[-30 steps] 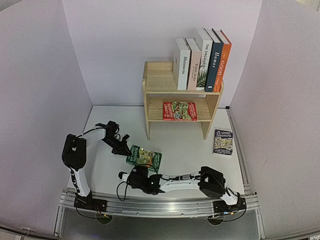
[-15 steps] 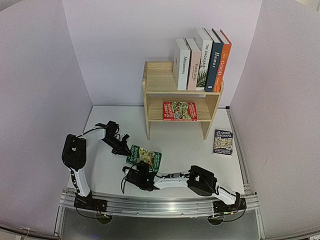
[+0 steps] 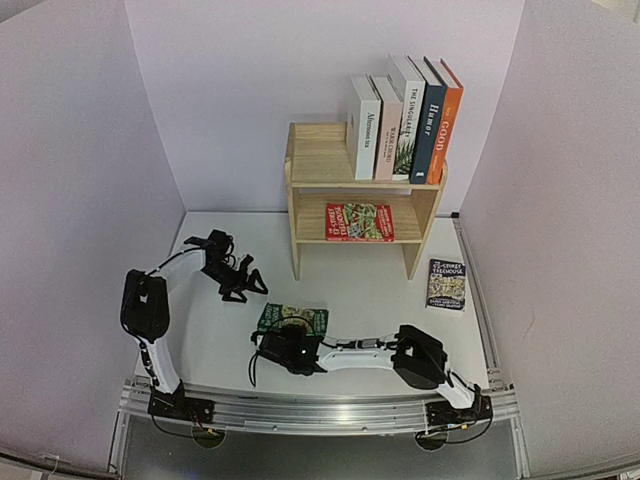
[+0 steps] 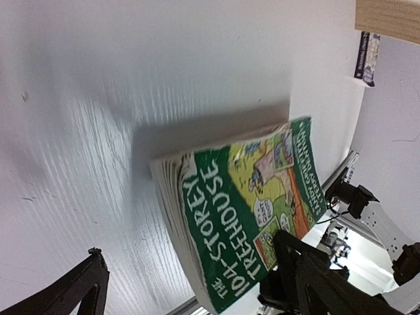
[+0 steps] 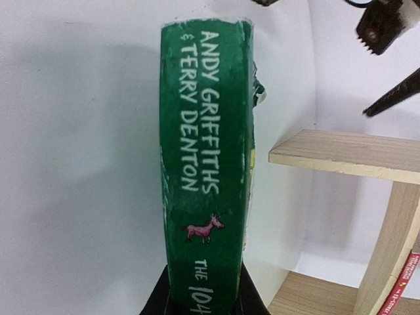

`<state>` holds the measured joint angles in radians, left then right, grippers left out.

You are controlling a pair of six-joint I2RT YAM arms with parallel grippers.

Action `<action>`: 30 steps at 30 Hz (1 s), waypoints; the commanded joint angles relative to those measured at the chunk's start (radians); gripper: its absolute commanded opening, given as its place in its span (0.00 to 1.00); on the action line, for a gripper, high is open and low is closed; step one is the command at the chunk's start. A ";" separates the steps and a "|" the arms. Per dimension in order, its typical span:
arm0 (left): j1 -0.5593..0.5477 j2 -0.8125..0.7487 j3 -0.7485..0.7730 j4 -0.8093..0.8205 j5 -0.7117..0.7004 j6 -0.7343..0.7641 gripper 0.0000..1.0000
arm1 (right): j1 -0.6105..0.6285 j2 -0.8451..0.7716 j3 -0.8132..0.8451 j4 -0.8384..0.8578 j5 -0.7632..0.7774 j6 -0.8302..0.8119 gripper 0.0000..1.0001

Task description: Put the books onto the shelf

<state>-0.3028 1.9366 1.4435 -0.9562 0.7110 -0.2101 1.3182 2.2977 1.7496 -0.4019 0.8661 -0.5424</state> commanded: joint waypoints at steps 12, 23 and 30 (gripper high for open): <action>0.065 -0.405 0.067 0.026 -0.228 0.311 1.00 | -0.139 -0.449 0.480 -0.775 -0.378 -0.030 0.00; 0.065 -0.439 0.002 0.051 -0.243 0.302 1.00 | -0.241 -0.506 0.557 -0.491 -0.047 -0.592 0.00; 0.066 -0.450 -0.010 0.042 -0.225 0.313 1.00 | -0.394 -0.579 0.240 -0.023 -0.137 -0.843 0.00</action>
<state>-0.2367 1.5197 1.4438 -0.9325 0.4769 0.0816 0.9954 1.7869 2.1205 -0.8190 0.7318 -1.1763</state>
